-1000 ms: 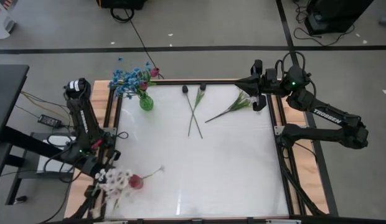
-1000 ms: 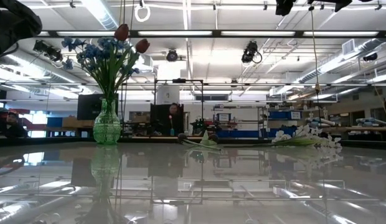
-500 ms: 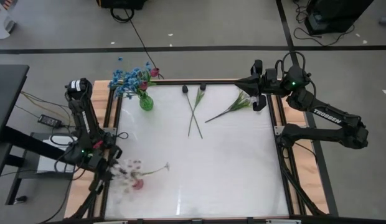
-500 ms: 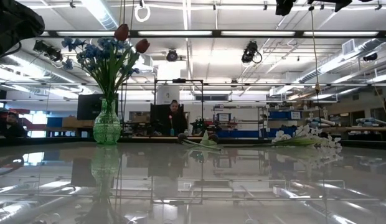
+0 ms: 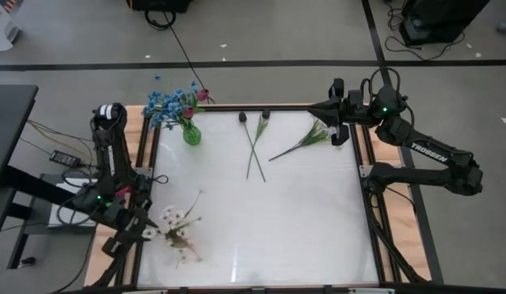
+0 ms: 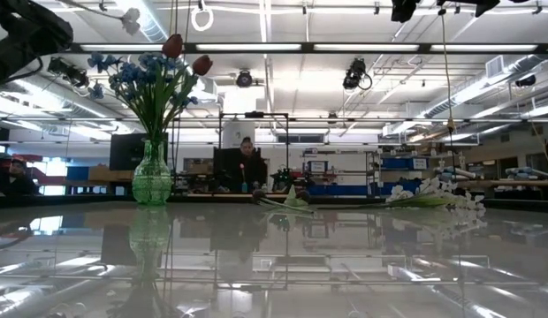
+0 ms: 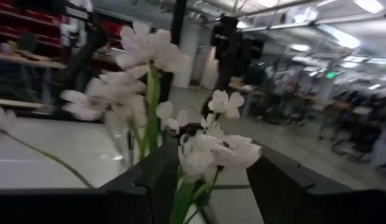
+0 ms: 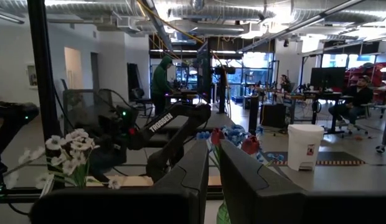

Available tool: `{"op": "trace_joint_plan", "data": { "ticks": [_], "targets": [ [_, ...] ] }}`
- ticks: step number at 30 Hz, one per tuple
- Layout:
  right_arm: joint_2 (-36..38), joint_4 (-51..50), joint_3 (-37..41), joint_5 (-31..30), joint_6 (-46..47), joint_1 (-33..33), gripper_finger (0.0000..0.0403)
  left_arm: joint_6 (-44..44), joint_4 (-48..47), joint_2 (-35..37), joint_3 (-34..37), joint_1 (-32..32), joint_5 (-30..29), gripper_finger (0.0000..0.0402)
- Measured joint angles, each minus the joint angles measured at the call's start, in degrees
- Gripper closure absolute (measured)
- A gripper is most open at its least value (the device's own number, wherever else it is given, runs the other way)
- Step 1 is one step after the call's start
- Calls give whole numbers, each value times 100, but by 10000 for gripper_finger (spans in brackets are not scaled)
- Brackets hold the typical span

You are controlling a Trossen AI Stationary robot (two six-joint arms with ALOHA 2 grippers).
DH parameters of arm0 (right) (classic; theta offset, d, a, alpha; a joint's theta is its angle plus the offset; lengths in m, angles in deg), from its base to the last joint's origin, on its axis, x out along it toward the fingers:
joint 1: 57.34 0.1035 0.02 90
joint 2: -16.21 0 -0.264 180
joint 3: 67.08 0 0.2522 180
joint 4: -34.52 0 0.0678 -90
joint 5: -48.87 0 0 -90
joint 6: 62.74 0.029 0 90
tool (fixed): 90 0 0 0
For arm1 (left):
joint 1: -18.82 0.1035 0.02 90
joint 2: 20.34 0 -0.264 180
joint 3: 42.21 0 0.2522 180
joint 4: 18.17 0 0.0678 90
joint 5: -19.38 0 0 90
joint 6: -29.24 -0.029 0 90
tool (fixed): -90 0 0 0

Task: Sort flowers into vase by color
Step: Put the left black flower into the red vase

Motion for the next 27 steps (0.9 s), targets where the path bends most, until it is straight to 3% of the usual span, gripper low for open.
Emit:
{"op": "trace_joint_plan", "data": {
  "ticks": [7,15,21,24,27],
  "targets": [
    [0,0,1,0,0,-1,353,-1031,-5,2,-575,-804,-1787,192],
    [2,2,0,0,-2,-1,353,-2588,-542,-11,-1805,-760,-1820,187],
    [2,0,0,0,-2,-1,353,-2712,-2165,-11,-2753,-244,-1789,187],
    [2,0,0,0,0,1,353,-2619,-3043,-11,-3116,96,-1439,187],
    [2,0,0,0,-2,1,353,-2459,-3832,-27,-3373,651,-693,187]
  ]
}}
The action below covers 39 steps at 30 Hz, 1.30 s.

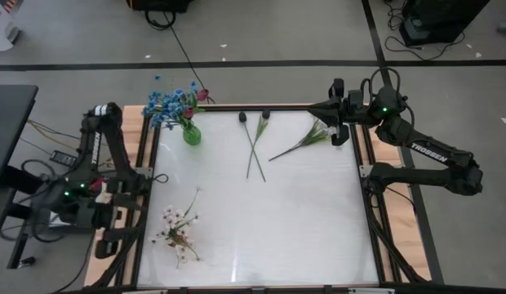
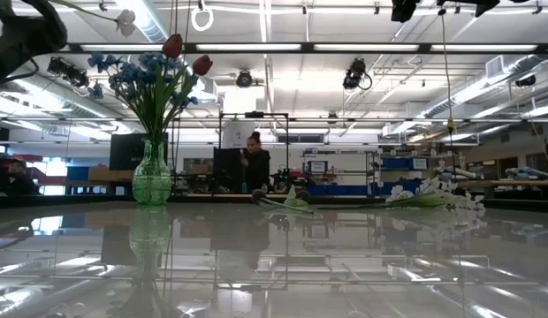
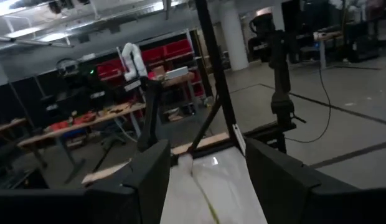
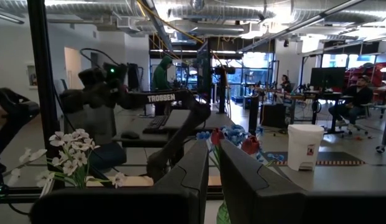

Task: Sort flowers into vase by color
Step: Put the left black flower into the red vase

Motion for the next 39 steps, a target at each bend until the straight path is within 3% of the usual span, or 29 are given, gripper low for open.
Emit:
{"op": "trace_joint_plan", "data": {
  "ticks": [8,17,25,29,34,39],
  "targets": [
    [0,0,0,0,0,0,353,1422,-1719,-261,-720,2411,2303,187],
    [0,0,2,0,2,-1,353,2596,-2004,-1225,-1332,5050,4561,203],
    [0,1,1,0,0,-1,353,3993,-2133,-2209,-1728,6635,5094,205],
    [0,1,0,0,2,-1,353,4874,-2583,-2701,-1813,7216,5177,205],
    [0,0,0,0,0,0,353,6614,-3143,-3267,-1815,7904,5397,205],
    [0,0,1,0,1,0,353,7349,-3227,-3828,-1815,8485,5745,205]
  ]
}}
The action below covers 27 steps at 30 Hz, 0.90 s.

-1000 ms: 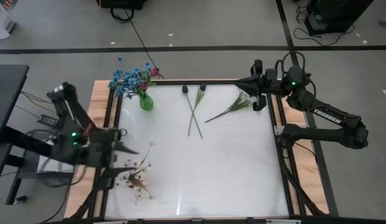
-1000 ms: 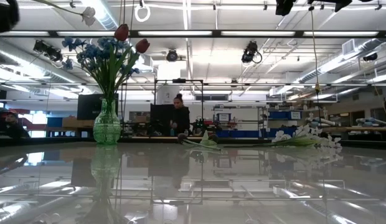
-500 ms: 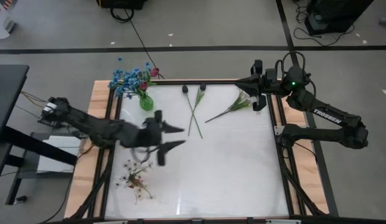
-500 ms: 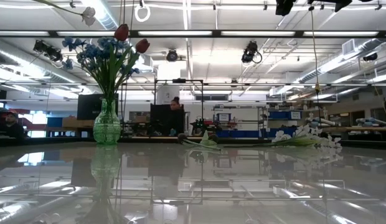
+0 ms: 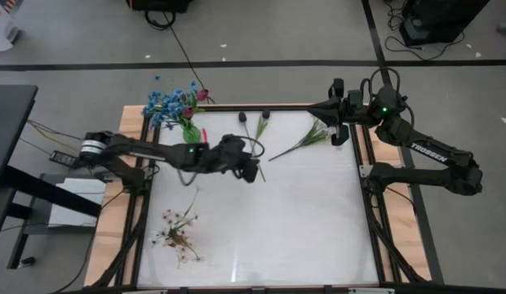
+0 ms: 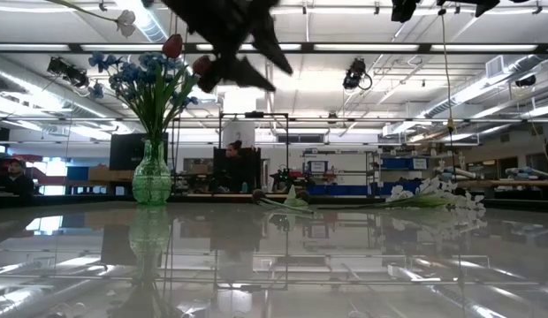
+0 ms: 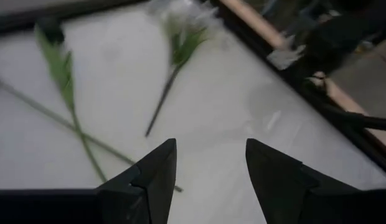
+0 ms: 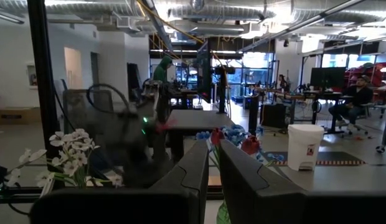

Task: Sort flowers into vase by color
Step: Put the left black flower into the red vase

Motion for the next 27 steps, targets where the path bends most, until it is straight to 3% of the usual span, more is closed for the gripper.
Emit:
{"op": "trace_joint_plan", "data": {
  "ticks": [8,13,19,27],
  "targets": [
    [0,0,-1,0,0,0,353,697,240,-903,0,1079,407,210],
    [0,2,-1,0,-1,1,353,644,660,-1474,-119,1739,963,239],
    [0,0,-1,0,0,4,353,425,444,-2071,-647,2198,1527,279],
    [0,0,-1,0,1,5,353,650,-533,-2122,-1103,2555,1687,285]
  ]
}}
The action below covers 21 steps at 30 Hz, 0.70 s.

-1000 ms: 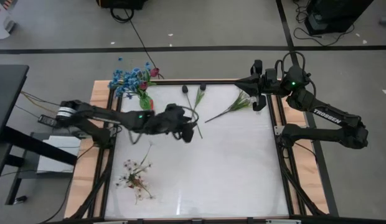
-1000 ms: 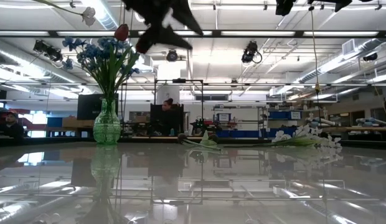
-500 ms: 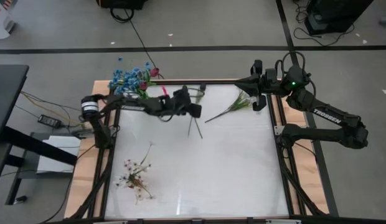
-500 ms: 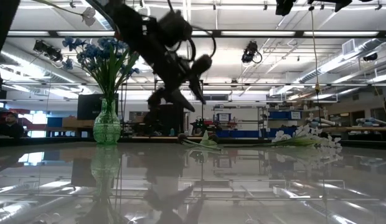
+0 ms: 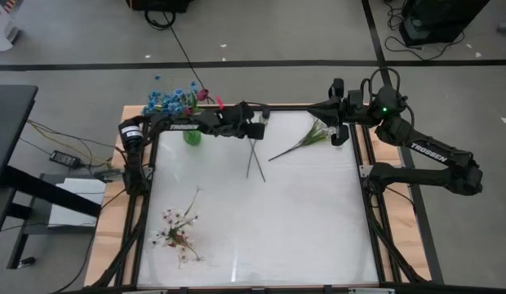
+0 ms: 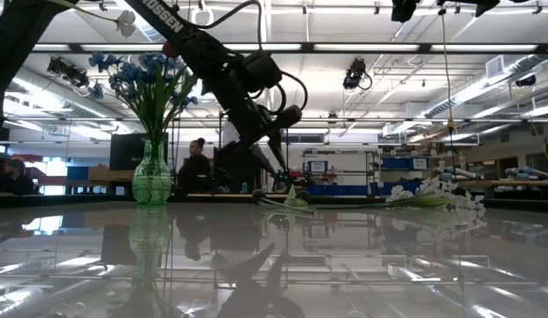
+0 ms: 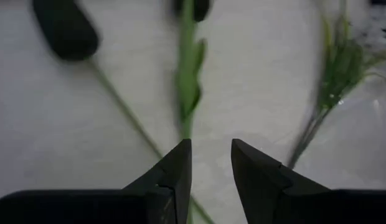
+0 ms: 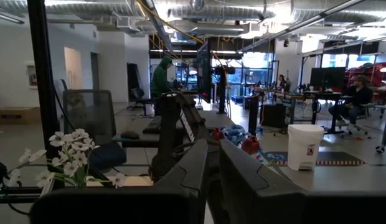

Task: Sort flowers into vase by color
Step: Put the left black flower into the red vase

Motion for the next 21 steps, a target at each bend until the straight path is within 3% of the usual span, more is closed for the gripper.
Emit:
{"op": "trace_joint_plan", "data": {
  "ticks": [9,21],
  "targets": [
    [0,2,0,0,-2,0,353,946,-212,-353,-31,280,-169,285],
    [0,11,0,0,-2,0,353,1275,-104,-720,-29,373,91,268]
  ]
}}
